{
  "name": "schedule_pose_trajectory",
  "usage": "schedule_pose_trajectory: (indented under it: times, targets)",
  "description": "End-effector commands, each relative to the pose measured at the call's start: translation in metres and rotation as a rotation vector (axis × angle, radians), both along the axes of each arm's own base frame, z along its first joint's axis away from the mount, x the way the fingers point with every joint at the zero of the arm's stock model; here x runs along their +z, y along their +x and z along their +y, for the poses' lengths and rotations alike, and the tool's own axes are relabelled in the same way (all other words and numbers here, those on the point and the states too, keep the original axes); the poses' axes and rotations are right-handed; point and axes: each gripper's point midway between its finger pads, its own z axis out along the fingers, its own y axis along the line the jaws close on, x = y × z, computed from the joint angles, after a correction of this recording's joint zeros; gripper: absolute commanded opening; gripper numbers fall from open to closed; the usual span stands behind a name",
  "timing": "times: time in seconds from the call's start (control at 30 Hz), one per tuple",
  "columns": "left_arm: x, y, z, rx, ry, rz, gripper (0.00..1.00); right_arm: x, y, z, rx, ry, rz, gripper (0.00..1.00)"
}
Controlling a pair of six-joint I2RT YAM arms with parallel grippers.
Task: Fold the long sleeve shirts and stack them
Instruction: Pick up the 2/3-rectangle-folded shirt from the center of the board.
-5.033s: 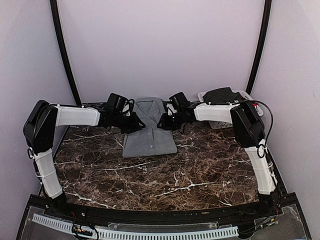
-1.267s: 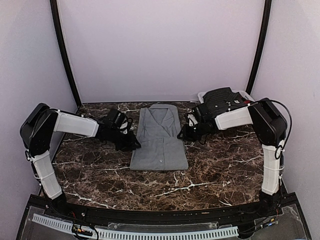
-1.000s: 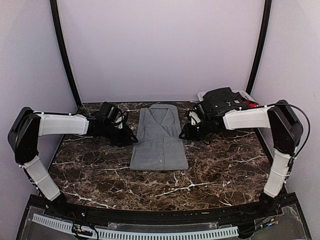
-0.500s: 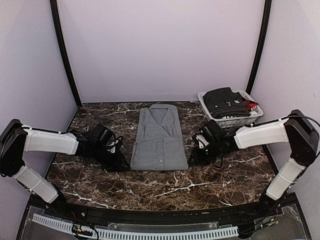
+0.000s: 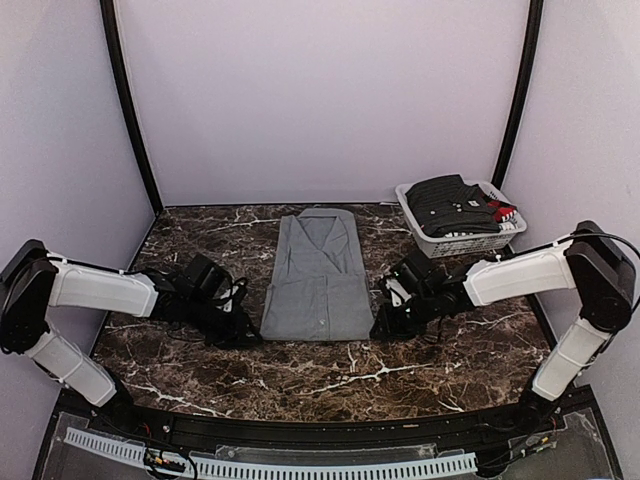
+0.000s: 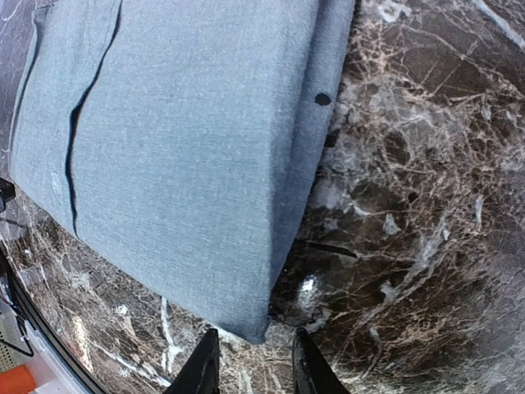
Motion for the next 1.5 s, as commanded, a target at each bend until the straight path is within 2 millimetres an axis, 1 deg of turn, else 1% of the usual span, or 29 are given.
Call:
schedule_pose_trajectory:
  times: [0.0,0.27,0.4,0.53,0.87,1.17,1.37,1.47]
  targets:
    - [-0.009,-0.004,-0.002,-0.005,0.004,0.013,0.28,-0.01,-0.002,0.003,-0.008,0.002,0.003,0.28]
    - [-0.011,0.004,-0.007,-0.006,0.012,-0.006,0.27,-0.019,-0.004,0.006,-0.007,0.01,0.021,0.26]
    - [-0.012,0.012,-0.005,0.005,0.045,-0.027,0.28,-0.022,-0.005,0.005,-0.011,0.004,0.024,0.25]
    - [-0.014,0.015,-0.004,0.005,0.06,-0.038,0.28,-0.024,-0.007,0.005,-0.009,0.007,0.033,0.23]
    - [-0.016,0.018,-0.01,-0.004,0.065,-0.054,0.28,-0.024,-0.01,0.006,-0.001,0.011,0.034,0.21]
    - [-0.015,0.028,-0.016,-0.008,0.081,-0.099,0.27,-0.024,-0.014,0.007,0.008,0.011,0.031,0.21]
    - [-0.022,0.026,-0.02,-0.03,0.107,-0.11,0.25,-0.027,-0.016,0.007,0.008,0.011,0.034,0.2]
    - [-0.025,0.025,-0.02,-0.033,0.113,-0.112,0.2,-0.029,-0.016,0.006,0.006,0.012,0.033,0.2]
